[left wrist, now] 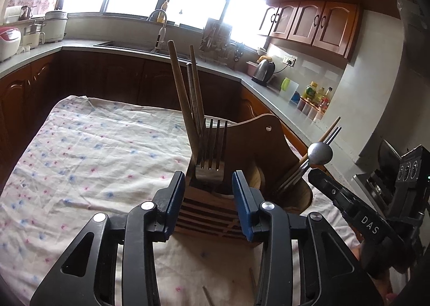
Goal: Organize utensils
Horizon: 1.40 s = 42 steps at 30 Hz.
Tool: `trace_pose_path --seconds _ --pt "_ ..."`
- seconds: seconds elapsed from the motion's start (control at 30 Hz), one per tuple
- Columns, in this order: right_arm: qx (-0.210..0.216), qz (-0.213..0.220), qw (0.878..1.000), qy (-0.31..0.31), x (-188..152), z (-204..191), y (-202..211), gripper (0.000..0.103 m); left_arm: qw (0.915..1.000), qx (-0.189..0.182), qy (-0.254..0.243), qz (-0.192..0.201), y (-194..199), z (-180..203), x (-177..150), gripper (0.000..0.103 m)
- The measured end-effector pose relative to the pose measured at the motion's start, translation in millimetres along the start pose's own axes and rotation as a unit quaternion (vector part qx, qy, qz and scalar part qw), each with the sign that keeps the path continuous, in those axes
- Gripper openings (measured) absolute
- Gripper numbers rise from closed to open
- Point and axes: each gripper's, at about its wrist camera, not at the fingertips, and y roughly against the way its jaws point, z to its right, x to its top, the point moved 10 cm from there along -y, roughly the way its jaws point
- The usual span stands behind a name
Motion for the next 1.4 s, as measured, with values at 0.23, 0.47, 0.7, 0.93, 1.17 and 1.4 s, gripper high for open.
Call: trace_pose_path --seconds 0.23,0.47,0.7,0.93,1.17,1.4 --pt "-0.004 0.004 1.000 -0.010 -2 5 12 0.043 0.9999 0.011 0.009 0.006 18 -7 -6 0.062" --pt "0.002 0.015 1.000 -0.009 -2 2 26 0.074 0.9990 0.034 0.023 0.018 40 -22 -11 0.087" --pt "0.010 0.009 1.000 -0.007 -16 -8 46 0.092 0.9976 0.053 0.036 0.026 72 -34 -25 0.102" --pt "0.015 -0.004 1.000 0.002 -47 -18 74 0.094 0.9960 0.080 0.027 0.031 109 -40 -57 0.103" --pt "0.010 0.000 1.000 -0.003 -77 -17 113 0.097 0.9926 0.114 0.024 0.034 141 -45 -90 0.103" --pt "-0.008 0.021 1.000 0.014 -100 -19 146 0.100 0.9876 0.136 0.001 0.078 182 -37 -112 0.103"
